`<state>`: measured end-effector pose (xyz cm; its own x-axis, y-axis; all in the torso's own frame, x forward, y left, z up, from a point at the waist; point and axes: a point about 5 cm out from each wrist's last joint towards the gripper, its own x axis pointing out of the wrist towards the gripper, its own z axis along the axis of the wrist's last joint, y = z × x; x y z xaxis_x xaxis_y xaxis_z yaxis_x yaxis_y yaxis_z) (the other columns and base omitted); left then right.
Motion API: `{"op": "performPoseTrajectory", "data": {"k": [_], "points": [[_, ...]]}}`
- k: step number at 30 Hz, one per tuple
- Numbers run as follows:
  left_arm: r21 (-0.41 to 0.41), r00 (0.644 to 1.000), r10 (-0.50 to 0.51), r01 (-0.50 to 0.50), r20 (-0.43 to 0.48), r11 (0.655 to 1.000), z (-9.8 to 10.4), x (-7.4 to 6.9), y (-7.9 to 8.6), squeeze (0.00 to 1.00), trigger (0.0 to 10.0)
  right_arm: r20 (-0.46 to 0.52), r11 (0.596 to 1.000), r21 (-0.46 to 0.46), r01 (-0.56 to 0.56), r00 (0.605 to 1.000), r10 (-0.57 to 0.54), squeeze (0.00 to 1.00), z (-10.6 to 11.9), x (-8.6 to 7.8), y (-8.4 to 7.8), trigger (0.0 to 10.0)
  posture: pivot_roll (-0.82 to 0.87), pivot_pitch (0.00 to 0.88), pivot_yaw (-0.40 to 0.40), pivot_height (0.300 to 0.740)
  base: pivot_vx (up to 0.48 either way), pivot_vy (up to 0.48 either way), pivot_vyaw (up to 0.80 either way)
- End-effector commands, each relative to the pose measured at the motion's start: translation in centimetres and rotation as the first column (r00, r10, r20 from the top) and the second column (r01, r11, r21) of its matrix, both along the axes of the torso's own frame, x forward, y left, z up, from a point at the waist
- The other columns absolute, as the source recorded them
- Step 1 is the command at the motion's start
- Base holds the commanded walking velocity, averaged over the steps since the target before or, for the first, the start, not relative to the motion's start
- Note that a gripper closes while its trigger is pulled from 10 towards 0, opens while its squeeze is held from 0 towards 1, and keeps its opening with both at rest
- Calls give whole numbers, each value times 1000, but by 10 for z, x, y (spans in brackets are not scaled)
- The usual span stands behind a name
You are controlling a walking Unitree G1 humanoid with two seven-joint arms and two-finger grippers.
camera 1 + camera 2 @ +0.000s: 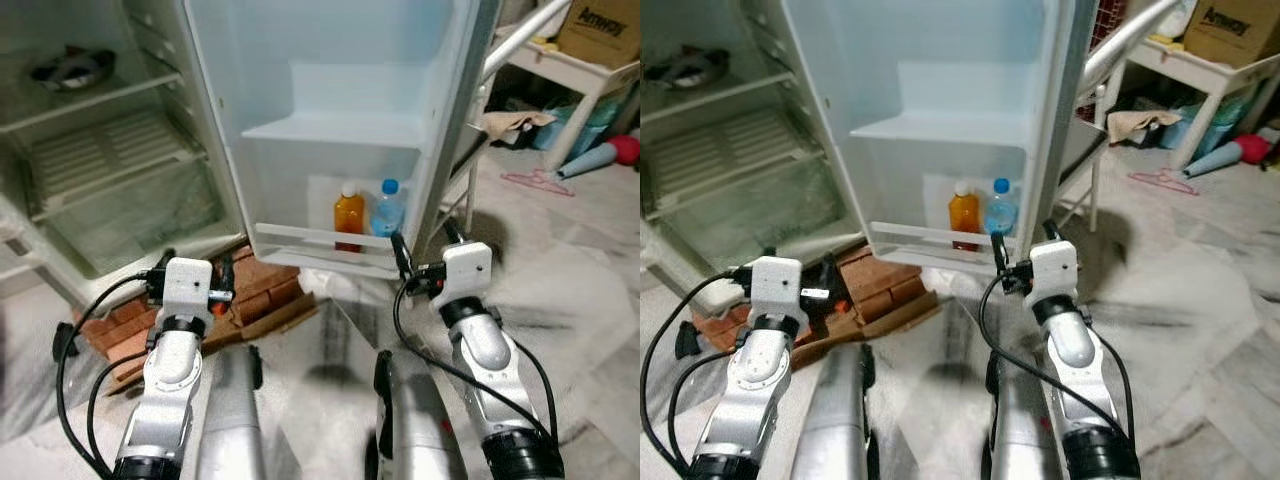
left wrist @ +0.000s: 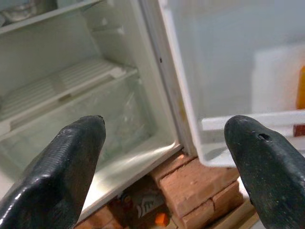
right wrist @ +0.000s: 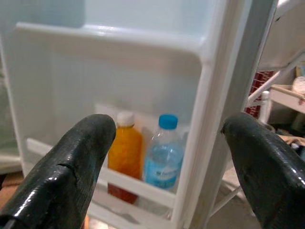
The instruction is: Restocking fridge
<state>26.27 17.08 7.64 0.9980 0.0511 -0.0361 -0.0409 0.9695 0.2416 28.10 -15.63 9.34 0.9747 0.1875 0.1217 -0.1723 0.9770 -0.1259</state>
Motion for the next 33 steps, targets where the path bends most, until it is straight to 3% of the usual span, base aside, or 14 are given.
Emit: {"op": "performPoseTrajectory", "data": {"k": [1, 7, 13, 15, 23, 33], "points": [[-6, 1000, 19, -19, 8, 1000, 1, 3, 7, 0, 10000, 7, 1000, 21, 19, 1000, -20, 0, 5, 2, -1, 10000, 46, 0, 12, 597, 0, 0, 0], [-2, 1000, -7, 7, -1, 1000, -6, 4, 2, 0, 10000, -26, 1000, 29, 11, 1000, -10, 0, -1, 1, 5, 10000, 52, 0, -1, 631, 0, 0, 0], [-3, 999, -39, 39, 26, 999, -2, 14, -11, 0, 10000, -23, 999, 54, -7, 1000, 8, 0, 3, 11, 16, 10000, 66, 0, -4, 671, 0, 0, 0], [31, 997, -57, 55, 58, 998, 6, 18, -13, 0, 10000, -6, 999, 41, -30, 1000, 30, 0, 8, 16, 20, 10000, 89, 0, 0, 690, 0, 0, 0], [31, 999, -29, 28, 39, 999, -1, 7, -4, 0, 10000, -27, 998, 54, 13, 1000, -12, 0, 6, 14, 10, 10000, 90, 0, 2, 739, 0, 0, 0], [-20, 999, -32, 32, 16, 999, -8, 0, -11, 0, 10000, -73, 997, 63, 55, 996, -50, 0, -6, 3, 1, 10000, 65, 0, -14, 740, 0, 0, 0]]}}
